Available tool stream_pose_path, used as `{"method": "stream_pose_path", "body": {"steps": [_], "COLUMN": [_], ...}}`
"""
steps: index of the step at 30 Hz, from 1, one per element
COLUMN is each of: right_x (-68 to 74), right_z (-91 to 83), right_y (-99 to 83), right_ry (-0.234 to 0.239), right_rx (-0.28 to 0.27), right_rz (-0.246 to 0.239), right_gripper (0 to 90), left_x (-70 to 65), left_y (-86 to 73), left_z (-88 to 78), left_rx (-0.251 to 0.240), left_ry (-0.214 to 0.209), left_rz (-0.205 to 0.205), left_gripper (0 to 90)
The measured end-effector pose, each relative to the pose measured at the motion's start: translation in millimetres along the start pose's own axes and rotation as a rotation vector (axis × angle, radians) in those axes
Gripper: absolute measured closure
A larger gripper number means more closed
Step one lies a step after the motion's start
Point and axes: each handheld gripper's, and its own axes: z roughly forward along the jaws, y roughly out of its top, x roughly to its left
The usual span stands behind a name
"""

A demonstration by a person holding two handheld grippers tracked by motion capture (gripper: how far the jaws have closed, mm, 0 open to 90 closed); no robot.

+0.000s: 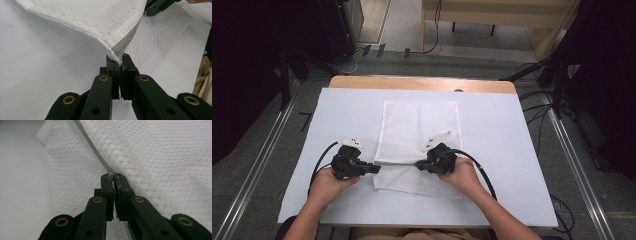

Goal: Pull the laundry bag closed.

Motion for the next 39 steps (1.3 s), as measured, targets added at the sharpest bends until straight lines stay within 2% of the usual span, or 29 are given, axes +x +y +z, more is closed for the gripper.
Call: {"method": "stream_pose_path", "body": {"steps": [5, 7, 13, 16, 21, 24, 39], "right_x": [-3.9, -5.6, -4.9, -7.9, -9.0, -12.8, -17.6], "right_z": [-3.2, -4.7, -5.4, -9.2, -9.1, -11.1, -20.9], "right_y": [-3.9, -6.0, -7.1, -9.0, -11.0, -12.2, -19.6], "right_ry": [-0.005, -0.004, -0.006, -0.003, -0.011, -0.013, -0.008], "right_rx": [-0.002, -0.004, 0.006, -0.005, 0.016, 0.008, 0.005], "right_rz": [0.006, 0.022, 0.007, 0.029, 0.017, 0.031, 0.043], "right_gripper": [88.0, 88.0, 88.0, 88.0, 88.0, 88.0, 88.0], "left_x": [0.4, 0.3, 1.2, 1.1, 1.3, 2.4, 1.8], "left_y": [-0.6, -0.7, -1.3, -0.5, -1.5, -2.0, -1.8], "left_z": [-1.4, -1.4, -2.3, -0.9, -3.0, -3.5, -2.8], "left_rx": [-0.006, -0.005, -0.009, -0.004, -0.009, -0.014, -0.007], "left_ry": [0.002, 0.003, 0.004, 0.001, 0.012, 0.013, 0.014], "left_rz": [0.003, 0.007, 0.001, 0.007, 0.003, -0.004, 0.003], "left_gripper": [88.7, 88.7, 88.7, 88.7, 88.6, 88.6, 88.6]}}
